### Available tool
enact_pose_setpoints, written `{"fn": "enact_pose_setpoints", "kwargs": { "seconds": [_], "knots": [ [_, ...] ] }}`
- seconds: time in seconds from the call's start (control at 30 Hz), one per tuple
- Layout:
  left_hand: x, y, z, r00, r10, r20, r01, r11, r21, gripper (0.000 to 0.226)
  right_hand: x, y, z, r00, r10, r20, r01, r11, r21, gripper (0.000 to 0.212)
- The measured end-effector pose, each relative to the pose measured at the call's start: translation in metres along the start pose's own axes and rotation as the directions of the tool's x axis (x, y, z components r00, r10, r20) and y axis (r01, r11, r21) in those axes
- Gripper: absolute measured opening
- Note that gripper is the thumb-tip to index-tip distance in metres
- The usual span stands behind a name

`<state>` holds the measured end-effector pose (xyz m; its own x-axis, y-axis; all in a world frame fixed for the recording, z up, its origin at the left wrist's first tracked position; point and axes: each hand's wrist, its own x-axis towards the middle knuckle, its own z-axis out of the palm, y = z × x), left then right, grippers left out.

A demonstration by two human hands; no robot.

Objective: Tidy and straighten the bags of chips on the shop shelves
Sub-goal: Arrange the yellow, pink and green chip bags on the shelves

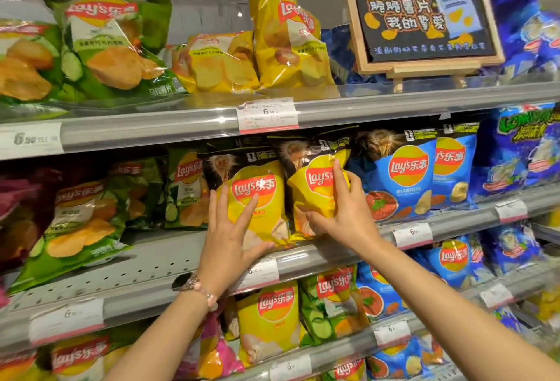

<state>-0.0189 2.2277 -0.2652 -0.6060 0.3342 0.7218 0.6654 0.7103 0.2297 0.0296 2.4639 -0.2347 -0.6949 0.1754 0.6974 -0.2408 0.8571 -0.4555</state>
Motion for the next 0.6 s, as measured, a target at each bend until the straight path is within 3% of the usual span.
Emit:
{"fn": "enact_pose_setpoints", "kwargs": {
  "seconds": [0.17,0.3,0.6],
  "knots": [
    [0.0,0.0,-0.001,1.0,0.0,0.015,0.0,1.0,0.004,0.094,0.009,0.008,0.007,0.997,-0.001,0.082,0.003,1.0,-0.03,0.108],
    [-0.002,0.001,-0.003,1.0,-0.009,0.024,0.009,1.0,-0.004,0.093,0.016,0.017,0.011,0.99,0.05,0.135,-0.056,0.998,0.041,0.109],
    [-0.002,0.0,-0.002,0.999,-0.014,0.029,0.014,1.0,0.002,0.091,-0.004,0.012,0.017,0.997,0.058,-0.057,-0.05,0.99,0.134,0.107]
  ]
}}
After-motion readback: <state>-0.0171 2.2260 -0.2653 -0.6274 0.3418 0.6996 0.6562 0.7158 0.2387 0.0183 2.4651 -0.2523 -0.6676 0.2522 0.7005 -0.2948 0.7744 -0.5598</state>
